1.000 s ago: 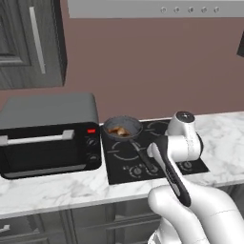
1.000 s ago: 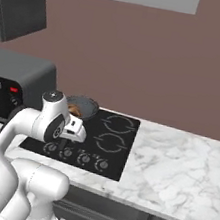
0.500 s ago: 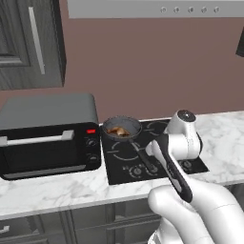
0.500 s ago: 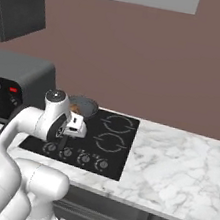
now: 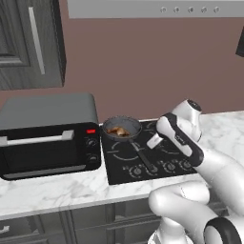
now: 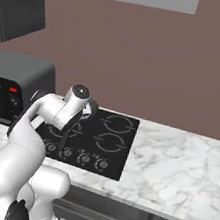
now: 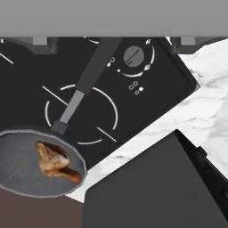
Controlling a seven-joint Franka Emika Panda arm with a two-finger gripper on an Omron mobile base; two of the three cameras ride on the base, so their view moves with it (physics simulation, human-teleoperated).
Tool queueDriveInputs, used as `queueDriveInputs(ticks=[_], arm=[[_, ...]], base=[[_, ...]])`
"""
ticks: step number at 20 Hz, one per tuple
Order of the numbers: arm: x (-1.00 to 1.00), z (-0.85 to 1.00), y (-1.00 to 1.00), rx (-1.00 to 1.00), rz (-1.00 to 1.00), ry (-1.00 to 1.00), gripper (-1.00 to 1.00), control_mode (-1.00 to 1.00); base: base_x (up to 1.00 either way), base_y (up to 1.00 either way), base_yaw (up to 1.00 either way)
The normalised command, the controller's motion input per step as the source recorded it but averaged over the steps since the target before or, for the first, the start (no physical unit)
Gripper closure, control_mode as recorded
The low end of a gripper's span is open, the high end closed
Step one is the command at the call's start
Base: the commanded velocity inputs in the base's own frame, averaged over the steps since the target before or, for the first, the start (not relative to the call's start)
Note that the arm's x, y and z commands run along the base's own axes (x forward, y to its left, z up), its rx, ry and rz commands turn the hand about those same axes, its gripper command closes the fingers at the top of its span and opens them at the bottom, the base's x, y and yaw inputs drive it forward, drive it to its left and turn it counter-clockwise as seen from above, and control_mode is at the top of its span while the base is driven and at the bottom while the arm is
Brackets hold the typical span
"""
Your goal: Take the chicken drumsticks from the pan and place one on each plate on the dining counter.
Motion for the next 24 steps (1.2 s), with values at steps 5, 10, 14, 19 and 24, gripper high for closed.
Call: queueDriveInputs(ticks=[5, 10, 14, 19, 24], arm=[[0.63, 0.09, 0.47, -0.05, 0.21, -0.17, -1.0, -1.0], [0.7, 0.03, 0.53, -0.2, 0.05, 0.0, -1.0, -1.0], [0.67, 0.0, 0.51, -0.27, 0.01, 0.0, -1.0, -1.0], [0.56, 0.01, 0.4, -0.32, 0.0, 0.0, -1.0, -1.0], [0.57, -0.01, 0.02, -0.17, 0.03, 0.01, -1.0, -1.0]], base=[[0.0, 0.0, 0.0], [0.0, 0.0, 0.0], [0.0, 0.0, 0.0], [0.0, 0.0, 0.0], [0.0, 0.0, 0.0]])
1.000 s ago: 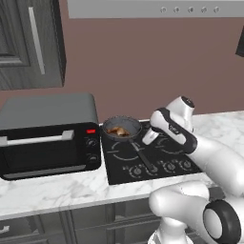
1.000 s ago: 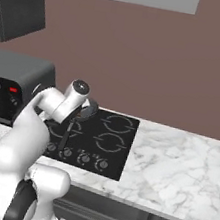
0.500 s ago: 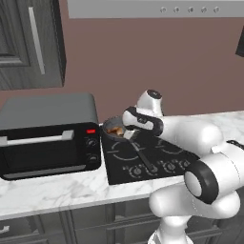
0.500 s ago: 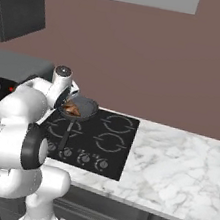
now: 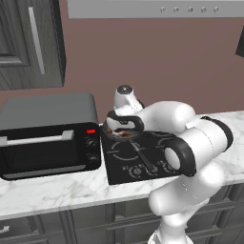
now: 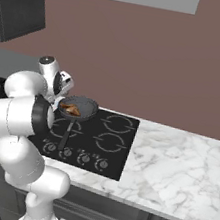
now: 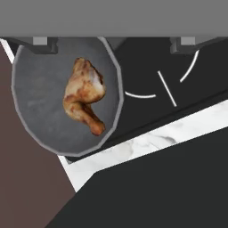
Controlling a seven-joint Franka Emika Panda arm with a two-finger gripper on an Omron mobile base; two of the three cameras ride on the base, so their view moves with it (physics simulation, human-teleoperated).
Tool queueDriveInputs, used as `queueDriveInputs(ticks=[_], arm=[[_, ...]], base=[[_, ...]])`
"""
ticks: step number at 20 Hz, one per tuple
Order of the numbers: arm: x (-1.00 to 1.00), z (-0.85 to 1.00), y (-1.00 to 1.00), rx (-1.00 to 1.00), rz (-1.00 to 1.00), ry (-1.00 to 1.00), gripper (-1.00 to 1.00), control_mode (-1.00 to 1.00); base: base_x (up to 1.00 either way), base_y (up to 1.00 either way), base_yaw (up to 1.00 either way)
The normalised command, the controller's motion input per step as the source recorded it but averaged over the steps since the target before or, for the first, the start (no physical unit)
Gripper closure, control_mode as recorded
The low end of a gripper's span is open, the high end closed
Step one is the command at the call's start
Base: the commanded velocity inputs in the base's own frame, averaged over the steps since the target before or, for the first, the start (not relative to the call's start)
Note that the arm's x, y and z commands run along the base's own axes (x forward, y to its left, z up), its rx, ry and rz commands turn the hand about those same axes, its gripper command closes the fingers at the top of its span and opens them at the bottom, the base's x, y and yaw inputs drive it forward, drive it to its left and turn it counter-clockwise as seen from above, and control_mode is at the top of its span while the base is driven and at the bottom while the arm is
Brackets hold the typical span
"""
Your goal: Take the chicken drumsticks from the pan and place one on each plate on the dining counter.
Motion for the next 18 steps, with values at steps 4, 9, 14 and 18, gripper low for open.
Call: queueDriveInputs(ticks=[4, 9, 14, 18], arm=[[0.54, -0.03, 0.0, -0.01, 0.1, 0.01, -1.0, -1.0], [0.22, -0.07, -0.02, 0.0, 0.23, 0.0, -1.0, -1.0], [0.0, -0.15, 0.0, 0.0, 0.29, 0.0, -1.0, -1.0], [0.16, -0.17, 0.0, 0.0, 0.25, 0.02, -1.0, -1.0]], base=[[0.0, 0.0, 0.0], [0.0, 0.0, 0.0], [0.0, 0.0, 0.0], [0.0, 0.0, 0.0]])
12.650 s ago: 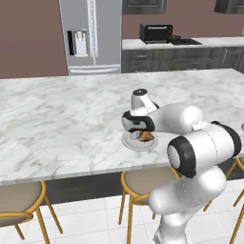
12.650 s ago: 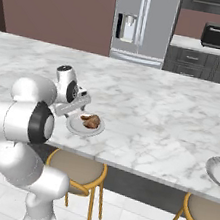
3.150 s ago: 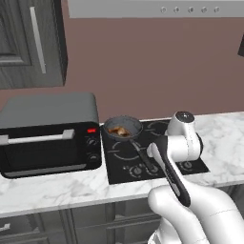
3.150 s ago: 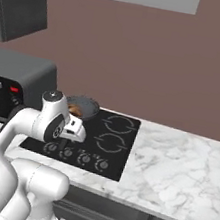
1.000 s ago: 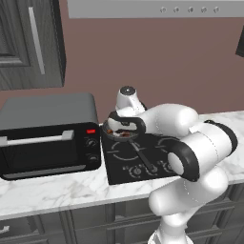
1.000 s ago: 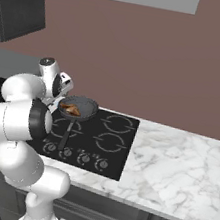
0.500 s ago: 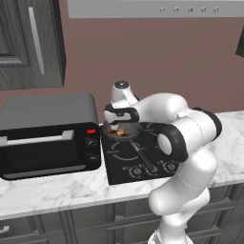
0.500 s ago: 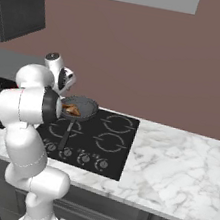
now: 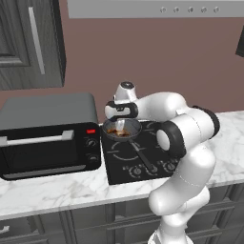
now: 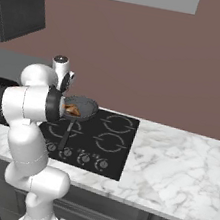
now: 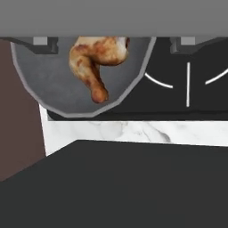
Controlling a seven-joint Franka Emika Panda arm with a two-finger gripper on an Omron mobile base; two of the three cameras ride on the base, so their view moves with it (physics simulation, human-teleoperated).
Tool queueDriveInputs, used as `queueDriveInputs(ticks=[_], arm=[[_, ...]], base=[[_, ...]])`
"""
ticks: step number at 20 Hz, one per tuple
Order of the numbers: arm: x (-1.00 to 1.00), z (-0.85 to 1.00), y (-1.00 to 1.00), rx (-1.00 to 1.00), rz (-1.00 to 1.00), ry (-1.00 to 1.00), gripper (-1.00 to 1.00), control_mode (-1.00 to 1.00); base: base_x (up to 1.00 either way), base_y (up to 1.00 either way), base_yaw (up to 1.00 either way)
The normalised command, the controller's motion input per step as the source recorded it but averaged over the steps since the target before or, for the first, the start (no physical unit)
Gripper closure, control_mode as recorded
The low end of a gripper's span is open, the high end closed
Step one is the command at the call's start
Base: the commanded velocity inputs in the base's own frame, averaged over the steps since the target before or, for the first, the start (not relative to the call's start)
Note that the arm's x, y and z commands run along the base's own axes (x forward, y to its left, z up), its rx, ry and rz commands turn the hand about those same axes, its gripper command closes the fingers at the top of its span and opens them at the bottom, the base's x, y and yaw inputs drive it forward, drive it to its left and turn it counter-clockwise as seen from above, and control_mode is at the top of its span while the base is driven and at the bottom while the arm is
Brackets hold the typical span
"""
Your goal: Take the chicken drumsticks from the pan and place one on each plate on the dining counter.
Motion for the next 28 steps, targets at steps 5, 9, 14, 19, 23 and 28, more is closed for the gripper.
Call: queueDriveInputs(ticks=[5, 9, 14, 19, 23, 28], arm=[[0.3, -0.14, 0.0, 0.0, 0.06, 0.04, -1.0, -1.0], [0.28, -0.13, 0.0, -0.02, -0.01, 0.08, -1.0, -1.0], [0.14, -0.11, -0.02, 0.0, 0.01, 0.06, -1.0, -1.0], [0.01, -0.1, -0.01, 0.06, 0.13, -0.01, -1.0, -1.0], [0.0, -0.13, 0.0, 0.12, 0.26, -0.09, -1.0, -1.0], [0.03, -0.15, -0.01, 0.11, 0.29, -0.13, -1.0, -1.0]], base=[[0.0, 0.0, 0.0], [0.0, 0.0, 0.0], [0.0, 0.0, 0.0], [0.0, 0.0, 0.0], [0.0, 0.0, 0.0], [0.0, 0.0, 0.0]])
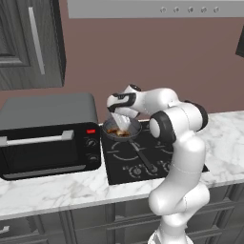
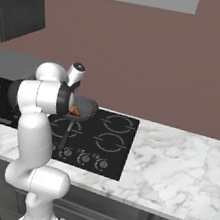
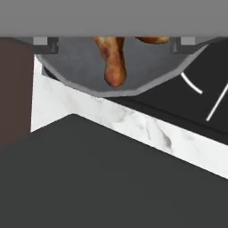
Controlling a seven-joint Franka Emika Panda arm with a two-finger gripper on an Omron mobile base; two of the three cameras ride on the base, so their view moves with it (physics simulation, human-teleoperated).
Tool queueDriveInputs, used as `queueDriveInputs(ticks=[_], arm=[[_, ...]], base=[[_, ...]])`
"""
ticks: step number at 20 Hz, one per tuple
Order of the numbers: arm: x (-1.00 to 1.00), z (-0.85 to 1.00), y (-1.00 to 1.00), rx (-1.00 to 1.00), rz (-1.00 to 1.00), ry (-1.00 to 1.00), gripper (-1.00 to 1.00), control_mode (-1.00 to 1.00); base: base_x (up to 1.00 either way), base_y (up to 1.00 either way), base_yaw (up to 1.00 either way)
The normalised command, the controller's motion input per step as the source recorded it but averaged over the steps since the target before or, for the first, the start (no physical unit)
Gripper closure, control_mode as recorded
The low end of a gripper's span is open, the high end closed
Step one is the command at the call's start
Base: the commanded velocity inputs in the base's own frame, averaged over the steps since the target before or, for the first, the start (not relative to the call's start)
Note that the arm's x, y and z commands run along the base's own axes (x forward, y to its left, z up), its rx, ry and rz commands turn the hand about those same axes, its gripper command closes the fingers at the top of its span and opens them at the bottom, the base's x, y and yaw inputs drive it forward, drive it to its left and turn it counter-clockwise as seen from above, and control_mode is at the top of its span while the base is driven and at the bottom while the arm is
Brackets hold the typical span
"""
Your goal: Take the chicken drumsticks from the pan and place one on each plate on the dining counter.
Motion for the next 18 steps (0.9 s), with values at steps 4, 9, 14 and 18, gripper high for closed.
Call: queueDriveInputs(ticks=[4, 9, 14, 18], arm=[[0.17, -0.12, 0.0, 0.03, 0.22, -0.08, -1.0, -1.0], [0.03, -0.12, 0.0, 0.01, 0.15, -0.03, -1.0, -1.0], [0.23, -0.04, 0.0, 0.0, 0.06, 0.0, -1.0, -1.0], [0.26, -0.08, 0.04, 0.0, 0.01, 0.0, -1.0, -1.0]], base=[[0.0, 0.0, 0.0], [0.0, 0.0, 0.0], [0.0, 0.0, 0.0], [0.0, 0.0, 0.0]])
